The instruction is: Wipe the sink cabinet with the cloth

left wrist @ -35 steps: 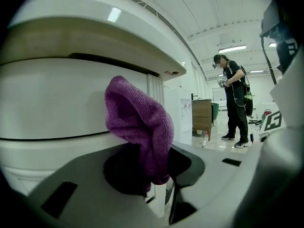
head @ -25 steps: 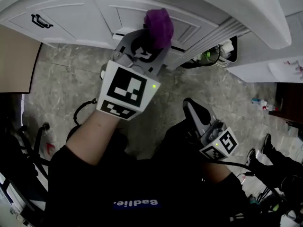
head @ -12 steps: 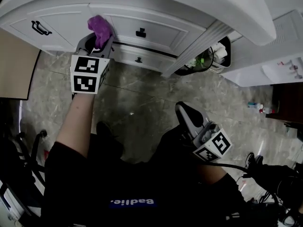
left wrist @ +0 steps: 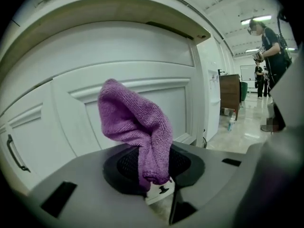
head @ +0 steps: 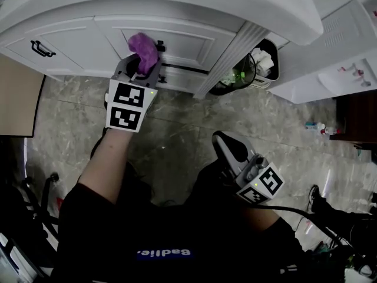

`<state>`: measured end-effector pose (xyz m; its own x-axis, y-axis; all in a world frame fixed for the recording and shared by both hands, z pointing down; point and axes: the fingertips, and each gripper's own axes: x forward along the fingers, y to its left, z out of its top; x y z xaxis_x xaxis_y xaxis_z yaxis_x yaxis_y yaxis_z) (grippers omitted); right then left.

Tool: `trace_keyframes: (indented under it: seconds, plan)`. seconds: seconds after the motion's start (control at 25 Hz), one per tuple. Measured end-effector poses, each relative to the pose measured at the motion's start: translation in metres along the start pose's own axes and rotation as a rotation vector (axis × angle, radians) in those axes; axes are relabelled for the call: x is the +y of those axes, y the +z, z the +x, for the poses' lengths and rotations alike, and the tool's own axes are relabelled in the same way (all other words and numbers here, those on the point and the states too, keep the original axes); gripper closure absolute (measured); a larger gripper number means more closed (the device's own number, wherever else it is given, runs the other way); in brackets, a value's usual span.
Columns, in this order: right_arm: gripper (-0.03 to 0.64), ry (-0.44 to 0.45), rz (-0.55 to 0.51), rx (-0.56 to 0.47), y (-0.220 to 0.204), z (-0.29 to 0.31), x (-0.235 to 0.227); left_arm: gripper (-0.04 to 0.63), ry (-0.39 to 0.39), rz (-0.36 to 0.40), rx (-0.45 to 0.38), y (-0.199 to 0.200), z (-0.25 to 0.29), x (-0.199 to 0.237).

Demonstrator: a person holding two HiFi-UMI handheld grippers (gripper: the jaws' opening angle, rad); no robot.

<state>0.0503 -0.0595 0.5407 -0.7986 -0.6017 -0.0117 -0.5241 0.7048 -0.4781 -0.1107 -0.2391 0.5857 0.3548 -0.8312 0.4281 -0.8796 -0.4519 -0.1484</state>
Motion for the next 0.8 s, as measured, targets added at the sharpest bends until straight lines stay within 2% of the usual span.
trace_keyframes:
  seconds: [0.16, 0.4, 0.64, 0.72, 0.8]
  plan:
    - [0.615, 0.014, -0.009, -0.085, 0.015, -0.004, -0.002, 0.488, -0.067, -0.007, -0.027, 0.013, 0.001, -0.036]
    - [0.615, 0.005, 0.023, -0.110, 0.016, -0.017, -0.009, 0.488, -0.181, 0.022, -0.079, 0.051, 0.027, -0.101]
    - [0.615, 0.001, -0.011, -0.126, 0.020, -0.022, -0.011, 0.488, -0.288, 0.150, -0.102, 0.071, 0.043, -0.156]
    - [0.615, 0.000, -0.025, -0.127, 0.019, -0.021, -0.009, 0.488, -0.311, 0.158, -0.110, 0.070, 0.038, -0.164]
    - [0.615, -0.007, -0.050, -0.079, 0.008, -0.020, -0.009, 0.488, -0.299, 0.132, -0.108, 0.062, 0.029, -0.154]
